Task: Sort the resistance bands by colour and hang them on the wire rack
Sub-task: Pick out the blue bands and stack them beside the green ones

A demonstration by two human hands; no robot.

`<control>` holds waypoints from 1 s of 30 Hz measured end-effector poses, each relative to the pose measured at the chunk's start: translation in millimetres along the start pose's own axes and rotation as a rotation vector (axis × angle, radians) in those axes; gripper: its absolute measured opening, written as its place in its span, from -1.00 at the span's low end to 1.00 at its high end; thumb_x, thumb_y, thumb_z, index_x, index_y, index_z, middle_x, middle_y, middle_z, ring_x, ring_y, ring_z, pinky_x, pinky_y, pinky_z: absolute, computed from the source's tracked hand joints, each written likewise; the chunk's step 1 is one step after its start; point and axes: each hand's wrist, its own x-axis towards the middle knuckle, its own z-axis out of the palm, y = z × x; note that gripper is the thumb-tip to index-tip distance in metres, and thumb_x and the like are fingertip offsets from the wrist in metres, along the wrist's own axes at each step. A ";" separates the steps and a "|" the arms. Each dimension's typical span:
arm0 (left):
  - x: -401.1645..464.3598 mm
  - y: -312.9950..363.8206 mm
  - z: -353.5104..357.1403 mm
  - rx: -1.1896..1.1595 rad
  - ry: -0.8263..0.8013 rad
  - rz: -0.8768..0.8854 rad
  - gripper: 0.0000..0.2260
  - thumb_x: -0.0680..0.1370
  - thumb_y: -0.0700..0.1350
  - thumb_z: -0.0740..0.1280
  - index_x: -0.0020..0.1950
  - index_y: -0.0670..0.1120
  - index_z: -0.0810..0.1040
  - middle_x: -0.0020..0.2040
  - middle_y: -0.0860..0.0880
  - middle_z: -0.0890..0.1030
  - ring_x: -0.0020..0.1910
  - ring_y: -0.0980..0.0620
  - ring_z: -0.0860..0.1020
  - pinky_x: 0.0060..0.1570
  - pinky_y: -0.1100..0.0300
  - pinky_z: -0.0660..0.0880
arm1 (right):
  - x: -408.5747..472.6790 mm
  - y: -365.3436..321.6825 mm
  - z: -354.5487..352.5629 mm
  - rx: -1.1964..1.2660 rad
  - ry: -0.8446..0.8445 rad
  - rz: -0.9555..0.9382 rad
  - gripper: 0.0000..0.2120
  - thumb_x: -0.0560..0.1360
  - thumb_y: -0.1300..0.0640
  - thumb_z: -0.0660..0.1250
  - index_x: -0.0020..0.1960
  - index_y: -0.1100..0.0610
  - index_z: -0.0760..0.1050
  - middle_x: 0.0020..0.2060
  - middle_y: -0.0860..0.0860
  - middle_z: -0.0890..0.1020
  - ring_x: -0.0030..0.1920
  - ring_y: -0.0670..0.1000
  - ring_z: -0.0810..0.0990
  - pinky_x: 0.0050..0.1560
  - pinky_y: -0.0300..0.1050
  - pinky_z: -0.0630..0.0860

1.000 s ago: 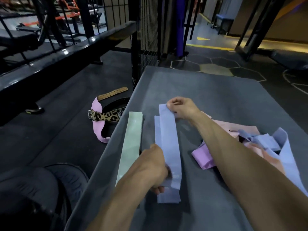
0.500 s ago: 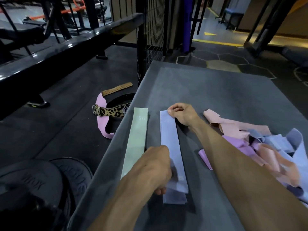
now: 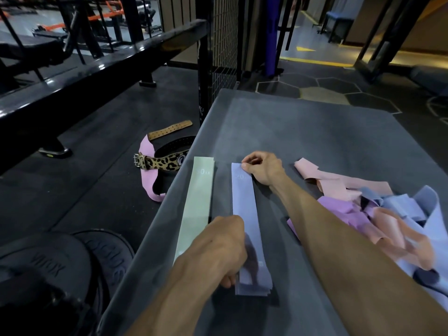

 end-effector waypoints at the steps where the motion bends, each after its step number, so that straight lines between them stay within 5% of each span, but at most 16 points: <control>1: 0.9 -1.3 1.1 -0.001 -0.016 -0.002 -0.84 0.59 -0.36 0.23 0.13 -0.25 0.53 -0.12 -0.28 0.69 -0.21 -0.20 0.72 -0.18 -0.01 0.68 | -0.3 0.1 0.0 -0.006 0.000 0.004 -0.85 0.38 -0.08 0.52 -0.32 -0.17 0.60 -0.31 -0.26 0.62 0.18 0.04 0.56 0.31 0.00 0.45; 12: 8.5 -4.8 5.0 0.106 -0.017 0.027 -0.83 0.60 -0.34 0.24 0.17 -0.21 0.51 -0.27 -0.19 0.62 -0.48 -0.06 0.57 -0.29 0.11 0.65 | 3.1 6.4 1.1 -0.028 -0.003 -0.031 -0.84 0.39 -0.10 0.51 -0.33 -0.19 0.58 -0.29 -0.26 0.62 0.18 0.02 0.56 0.28 0.01 0.48; 20: 9.0 -10.5 7.1 0.137 0.061 0.088 -0.90 0.60 -0.28 0.25 0.08 -0.11 0.46 -0.23 -0.14 0.56 -0.44 -0.07 0.60 -0.34 0.06 0.66 | 2.4 6.3 1.5 -0.006 -0.005 -0.043 -0.88 0.36 -0.13 0.48 -0.33 -0.23 0.59 -0.27 -0.26 0.65 0.17 0.03 0.56 0.28 0.02 0.48; 26: 6.2 -10.8 7.6 0.189 0.066 0.128 -0.84 0.61 -0.23 0.27 0.15 -0.04 0.45 -0.12 -0.08 0.53 -0.20 -0.09 0.64 -0.18 -0.02 0.68 | -0.6 2.5 0.9 0.016 -0.019 -0.046 -0.84 0.33 -0.15 0.46 -0.33 -0.42 0.55 -0.27 -0.26 0.65 0.16 0.04 0.57 0.27 0.04 0.49; 30: 6.9 -10.2 7.7 0.220 0.085 0.158 -0.88 0.61 -0.21 0.24 0.12 -0.05 0.41 -0.16 -0.02 0.43 -0.31 0.00 0.47 -0.31 0.14 0.46 | -1.0 2.4 0.5 0.012 -0.021 -0.029 -0.88 0.36 -0.13 0.47 -0.33 -0.30 0.59 -0.27 -0.25 0.65 0.17 0.03 0.56 0.27 0.02 0.49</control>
